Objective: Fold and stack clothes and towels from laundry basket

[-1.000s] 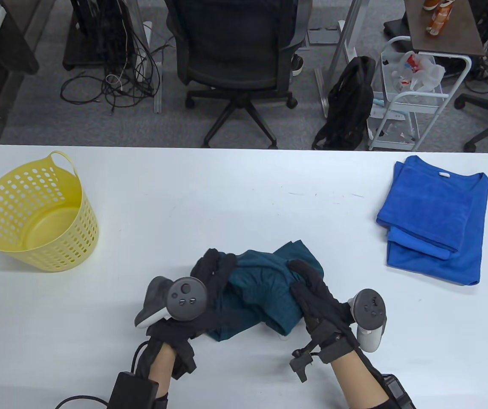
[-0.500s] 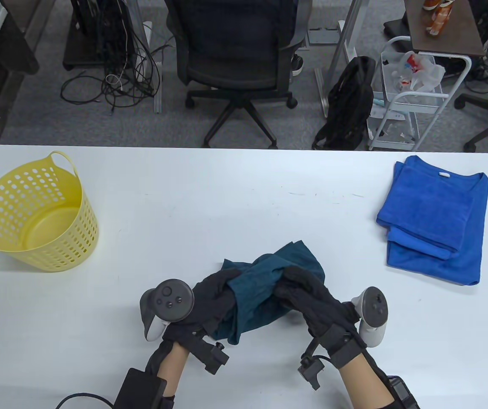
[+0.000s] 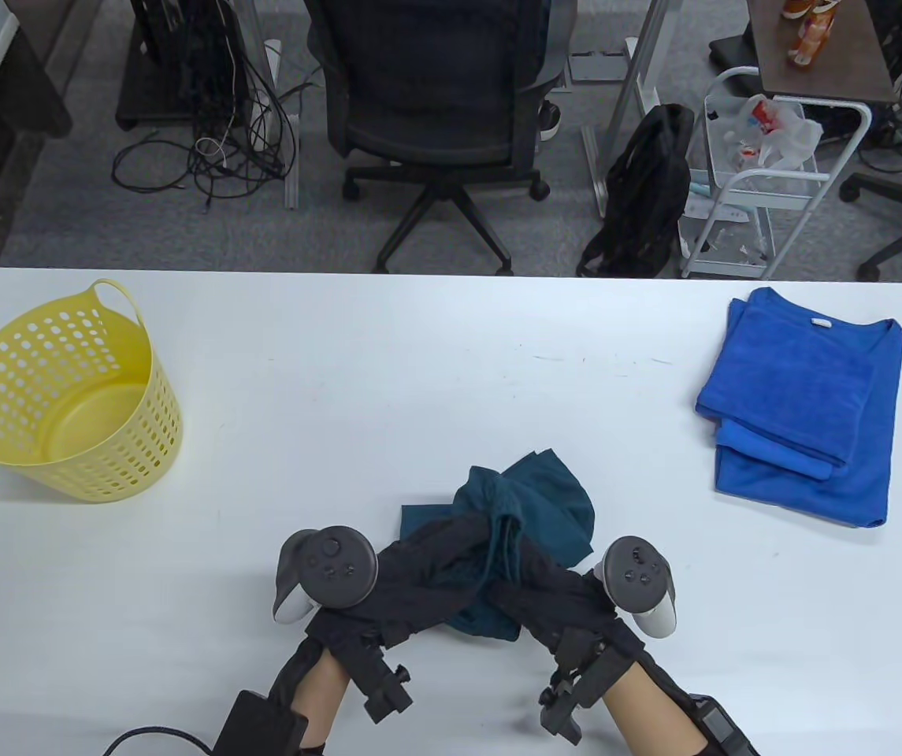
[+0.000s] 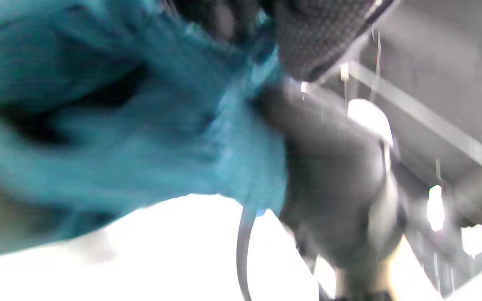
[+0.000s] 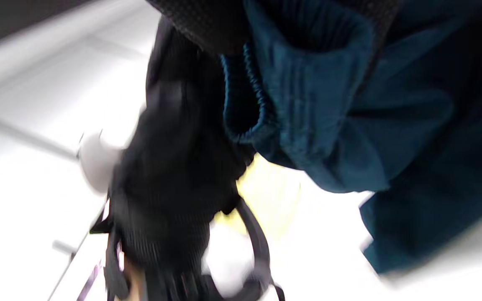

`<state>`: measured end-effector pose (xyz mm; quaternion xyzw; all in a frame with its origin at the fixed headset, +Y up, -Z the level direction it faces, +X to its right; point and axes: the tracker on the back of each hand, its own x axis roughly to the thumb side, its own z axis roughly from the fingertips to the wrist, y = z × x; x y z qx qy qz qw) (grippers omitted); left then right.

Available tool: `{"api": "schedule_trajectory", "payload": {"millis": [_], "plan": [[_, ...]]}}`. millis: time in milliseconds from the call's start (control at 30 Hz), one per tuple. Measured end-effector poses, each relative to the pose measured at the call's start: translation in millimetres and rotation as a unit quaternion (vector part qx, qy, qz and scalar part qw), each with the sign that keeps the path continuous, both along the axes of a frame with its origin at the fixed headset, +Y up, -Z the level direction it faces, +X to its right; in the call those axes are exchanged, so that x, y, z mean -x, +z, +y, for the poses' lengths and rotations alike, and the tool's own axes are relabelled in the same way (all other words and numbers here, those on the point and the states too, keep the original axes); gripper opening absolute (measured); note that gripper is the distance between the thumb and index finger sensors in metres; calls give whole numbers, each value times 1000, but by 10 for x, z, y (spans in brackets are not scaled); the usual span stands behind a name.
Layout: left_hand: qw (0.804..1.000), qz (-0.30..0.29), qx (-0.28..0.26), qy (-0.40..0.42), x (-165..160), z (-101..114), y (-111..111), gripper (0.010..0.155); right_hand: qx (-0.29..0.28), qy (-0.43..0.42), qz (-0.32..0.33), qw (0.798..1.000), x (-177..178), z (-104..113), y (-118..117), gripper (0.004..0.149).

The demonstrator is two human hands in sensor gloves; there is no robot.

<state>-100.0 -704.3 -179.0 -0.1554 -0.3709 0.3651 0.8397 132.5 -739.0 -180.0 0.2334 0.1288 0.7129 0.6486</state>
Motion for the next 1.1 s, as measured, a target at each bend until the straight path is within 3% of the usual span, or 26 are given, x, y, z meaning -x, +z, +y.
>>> {"api": "schedule_trajectory", "payload": {"millis": [33,67,133,167,233,300,400,467,500,533,567,633,733,800,867,900,967,1033,1100], "plan": [[998,-19,-4,-59,-47,-5,25,103,12,-33,-6,999,-12,-7,-5,66],[992,-2,-45,-120,-117,-11,74,109,44,-82,7,996,-13,-18,-6,66],[978,81,-151,-122,-175,7,144,102,79,-104,21,991,-29,-37,4,66],[972,109,-177,-111,-189,29,166,96,67,-92,15,993,-52,-42,-17,65],[977,92,-163,-102,-157,58,154,90,55,-65,5,996,-109,-21,-37,61],[980,121,-155,-41,-29,76,95,81,33,-35,-21,999,-204,26,-60,57],[974,187,-125,-19,218,57,-14,67,10,1,-61,998,-370,104,-92,54],[963,258,-83,-4,522,-7,-127,65,-52,111,-69,990,-564,232,-127,59],[956,281,-81,-4,626,-33,-151,67,-76,170,-48,981,-613,277,-134,66],[950,301,-82,-7,771,-70,-177,71,-105,307,-2,946,-655,357,-109,76],[957,282,-69,1,820,-78,-201,74,-114,368,17,923,-638,391,-87,79],[958,282,-58,20,828,-19,-184,70,-120,424,22,897,-551,412,-45,72],[949,297,-106,-4,837,160,-129,64,-119,481,27,868,-479,355,-47,48],[941,316,-121,-4,917,241,-90,63,-108,459,9,882,-580,298,-98,43],[933,337,-124,11,1035,288,-63,64,-83,361,-15,929,-754,249,-153,45],[932,340,-124,20,1105,302,-54,66,-75,272,-32,959,-861,227,-176,45],[936,332,-115,27,1181,303,-54,67,-72,162,-57,983,-962,226,-184,44],[935,336,-112,29,1210,285,-63,64,-100,104,-142,979,-976,280,-148,44],[929,351,-114,23,1189,276,-69,55,-140,158,-189,959,-932,356,-103,44]]}}
